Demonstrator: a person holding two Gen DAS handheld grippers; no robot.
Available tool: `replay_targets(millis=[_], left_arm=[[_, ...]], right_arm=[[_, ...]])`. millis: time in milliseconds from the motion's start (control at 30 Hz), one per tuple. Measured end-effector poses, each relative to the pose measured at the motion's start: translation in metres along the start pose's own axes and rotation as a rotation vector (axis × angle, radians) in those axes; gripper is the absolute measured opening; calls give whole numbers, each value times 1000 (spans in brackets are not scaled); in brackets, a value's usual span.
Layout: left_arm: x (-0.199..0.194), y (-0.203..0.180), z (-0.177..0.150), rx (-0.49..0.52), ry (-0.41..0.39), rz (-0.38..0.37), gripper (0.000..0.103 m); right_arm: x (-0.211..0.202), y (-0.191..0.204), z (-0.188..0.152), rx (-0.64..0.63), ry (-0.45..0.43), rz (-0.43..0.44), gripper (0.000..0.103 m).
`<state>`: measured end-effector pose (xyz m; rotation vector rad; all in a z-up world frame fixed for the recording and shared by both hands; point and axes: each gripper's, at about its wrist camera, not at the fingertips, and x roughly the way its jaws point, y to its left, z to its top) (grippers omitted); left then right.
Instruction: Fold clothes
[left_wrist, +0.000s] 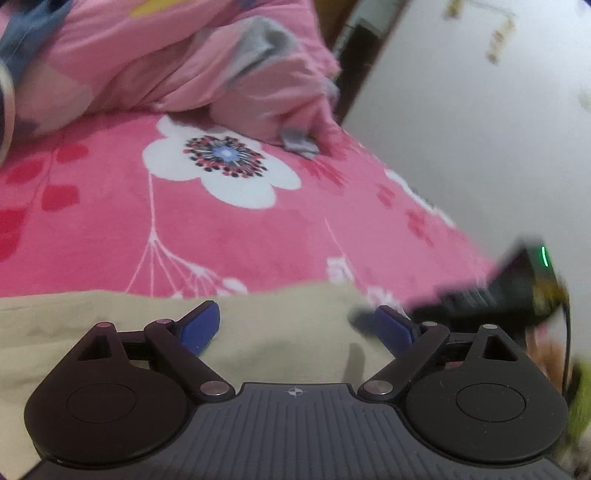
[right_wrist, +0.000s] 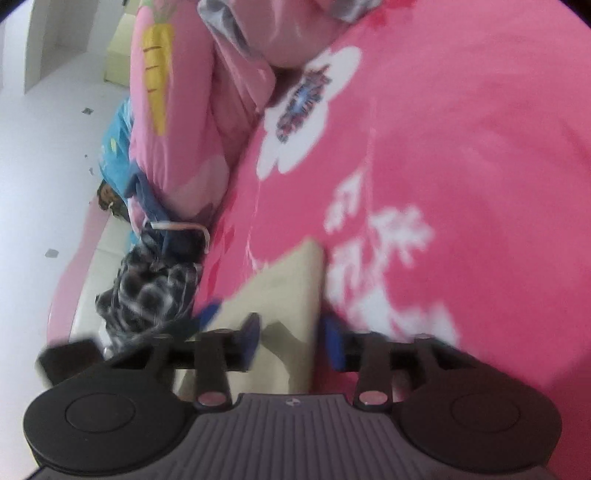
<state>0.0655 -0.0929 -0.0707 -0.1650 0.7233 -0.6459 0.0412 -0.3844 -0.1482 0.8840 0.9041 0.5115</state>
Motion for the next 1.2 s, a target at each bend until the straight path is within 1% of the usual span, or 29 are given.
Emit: replay_targets(millis=[33,100,167,200,233,267,300,333,400,433,467,533,567,600,633,667,700,800,833,867,933,1000,1033,1133,1200], left_arm=[[-1,-5,-5,50,0,22,92],[1,-14,-15,148,1,80,92],[5,-20,-19,201,0,118,93],[7,-23,-21,227,-1,136,93],[11,-23,-22,233,18,150,93],[15,-21,-22,235,33,155,93],[18,-21,-23,240,40,160,93],[19,-21,-23,248,42,164,95],[19,-20,-23,256,42,165,95],[19,-18,-23,253,42,163,96],[19,-17,-23,249,43,160,96],[18,-15,-22,240,44,157,96],[18,-15,-22,235,43,158,96],[17,-15,-22,230,41,159,96],[17,-15,-22,224,39,160,96],[16,-14,-20,210,37,167,96],[13,-12,-17,187,33,184,95],[-9,-3,-5,106,1,205,94],[-22,0,-1,84,-20,200,94],[-38,1,3,71,-41,197,94],[-77,1,11,76,-90,210,94],[-124,-2,16,117,-157,246,95],[-147,-4,17,142,-188,271,97],[-203,-6,9,186,-248,358,99],[-226,-4,-7,181,-237,375,99]], right_arm=[[1,5,3,-24,-19,7,9],[-4,18,5,-119,-87,52,9],[-5,33,8,-228,-141,85,9],[0,36,8,-292,-150,40,9],[9,33,8,-348,-144,-24,9],[22,22,10,-363,-120,-81,13],[33,7,13,-318,-97,-104,12],[32,-6,17,-246,-99,-58,10],[13,-16,24,-141,-160,-46,15],[-2,-18,25,-120,-227,-85,19],[-19,-20,26,-104,-301,-130,20],[-55,-28,19,-34,-388,-91,20],[-73,-30,11,-14,-408,-46,20],[-90,-30,-2,-7,-416,-19,21],[-102,-26,-15,-9,-414,-18,26],[-111,-23,-35,-14,-405,-30,34],[-119,-19,-56,-19,-395,-44,38],[-129,-17,-106,17,-363,-77,39],[-131,-17,-122,29,-353,-88,38],[-133,-11,-133,20,-360,-95,38],[-138,0,-147,-17,-367,-104,39],[-131,11,-153,-46,-343,-91,39],[-127,16,-155,-60,-330,-84,39],[-115,32,-163,-101,-290,-62,39],[-108,42,-168,-129,-264,-47,39]])
